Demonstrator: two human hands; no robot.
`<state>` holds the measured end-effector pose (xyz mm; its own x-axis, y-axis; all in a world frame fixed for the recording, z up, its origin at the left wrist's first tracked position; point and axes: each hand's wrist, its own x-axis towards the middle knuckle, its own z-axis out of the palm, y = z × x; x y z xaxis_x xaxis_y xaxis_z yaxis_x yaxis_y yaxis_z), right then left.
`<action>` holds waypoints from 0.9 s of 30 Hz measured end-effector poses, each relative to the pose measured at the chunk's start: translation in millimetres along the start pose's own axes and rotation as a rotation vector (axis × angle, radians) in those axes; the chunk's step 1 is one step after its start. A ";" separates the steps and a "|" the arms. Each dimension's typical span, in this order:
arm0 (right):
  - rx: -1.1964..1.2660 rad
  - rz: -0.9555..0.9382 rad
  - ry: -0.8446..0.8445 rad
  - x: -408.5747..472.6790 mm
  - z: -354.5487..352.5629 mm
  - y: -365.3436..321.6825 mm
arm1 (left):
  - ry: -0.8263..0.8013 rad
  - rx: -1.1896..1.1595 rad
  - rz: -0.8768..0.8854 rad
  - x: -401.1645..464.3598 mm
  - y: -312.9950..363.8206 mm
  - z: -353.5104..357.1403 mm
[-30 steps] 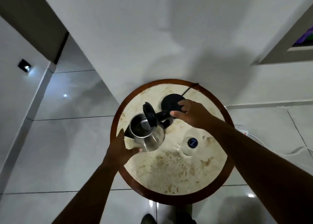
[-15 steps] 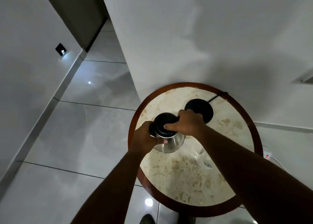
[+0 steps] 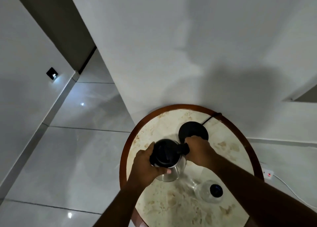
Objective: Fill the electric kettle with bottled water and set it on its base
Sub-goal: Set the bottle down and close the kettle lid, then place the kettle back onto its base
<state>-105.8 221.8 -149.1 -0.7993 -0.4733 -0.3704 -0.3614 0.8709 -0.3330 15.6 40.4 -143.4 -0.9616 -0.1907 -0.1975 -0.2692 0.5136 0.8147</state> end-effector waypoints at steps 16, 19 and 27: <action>0.020 0.141 0.177 34.8 -101.1 86.1 | -0.129 0.023 0.099 130.9 95.0 33.0; 0.081 0.159 0.204 35.6 -93.3 95.1 | -0.165 0.047 0.095 139.9 98.3 39.2; 0.121 0.164 0.268 38.1 -86.4 105.3 | -0.257 0.081 0.082 145.3 111.2 36.0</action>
<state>-215.8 306.9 -123.4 -0.9456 -0.2624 -0.1921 -0.1706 0.9032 -0.3938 -156.0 99.9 -101.1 -0.9598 0.0675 -0.2725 -0.1830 0.5856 0.7897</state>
